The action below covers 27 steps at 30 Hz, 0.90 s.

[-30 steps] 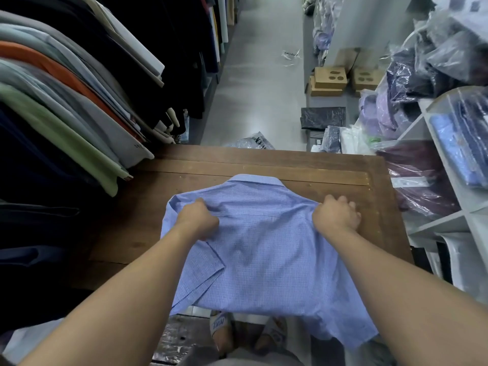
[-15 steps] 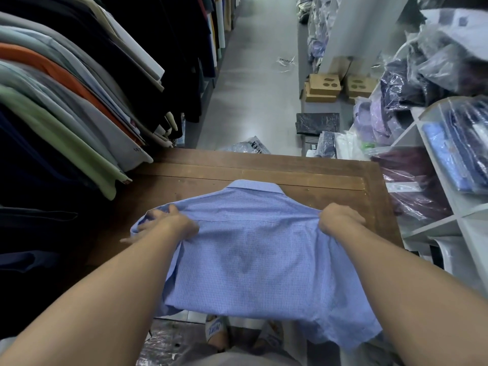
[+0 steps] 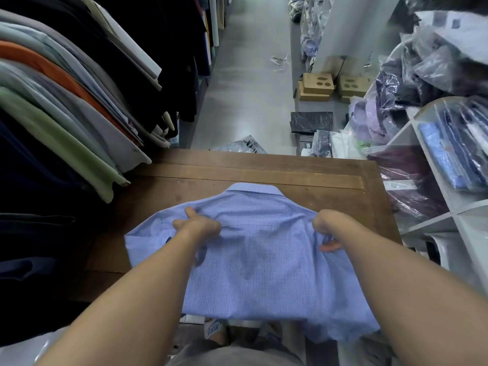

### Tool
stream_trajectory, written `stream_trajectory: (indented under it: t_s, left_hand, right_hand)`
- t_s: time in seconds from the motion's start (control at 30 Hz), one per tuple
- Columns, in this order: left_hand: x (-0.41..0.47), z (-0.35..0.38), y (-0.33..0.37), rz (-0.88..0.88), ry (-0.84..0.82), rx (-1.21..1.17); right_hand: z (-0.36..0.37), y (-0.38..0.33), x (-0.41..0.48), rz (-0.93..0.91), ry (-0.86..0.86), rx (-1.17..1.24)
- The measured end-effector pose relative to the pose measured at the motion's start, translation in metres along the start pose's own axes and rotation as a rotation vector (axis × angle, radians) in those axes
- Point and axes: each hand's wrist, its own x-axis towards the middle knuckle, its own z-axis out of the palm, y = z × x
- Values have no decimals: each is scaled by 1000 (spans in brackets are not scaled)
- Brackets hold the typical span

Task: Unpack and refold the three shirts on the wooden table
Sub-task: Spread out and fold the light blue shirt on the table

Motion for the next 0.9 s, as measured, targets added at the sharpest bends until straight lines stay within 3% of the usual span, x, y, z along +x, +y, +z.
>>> stream_trajectory:
  t_s: [0.13,0.33,0.4,0.47,0.53,0.6,0.7,0.9]
  left_hand:
    - [-3,-2,-18,-86,34,48]
    - [15,-13,-34,-207,194,163]
    - [17,-5,-30,-114,303,175]
    - [14,7,-20,100,427,184]
    - [8,20,-7,284,408,138]
    - [6,32,2,332,311,113]
    - [6,41,3,359,242,137]
    - [15,33,-2,432,184,118]
  right_hand:
    - [5,2,2,-4,102,-39]
    - [9,8,-9,-155,372,20]
    - [6,7,-9,-183,450,82]
    - [0,4,-12,-228,529,157]
    - [-3,4,-13,-290,639,224]
    - [0,6,-9,-376,710,264]
    - [13,14,-3,-462,605,228]
    - [43,21,-9,-459,426,75]
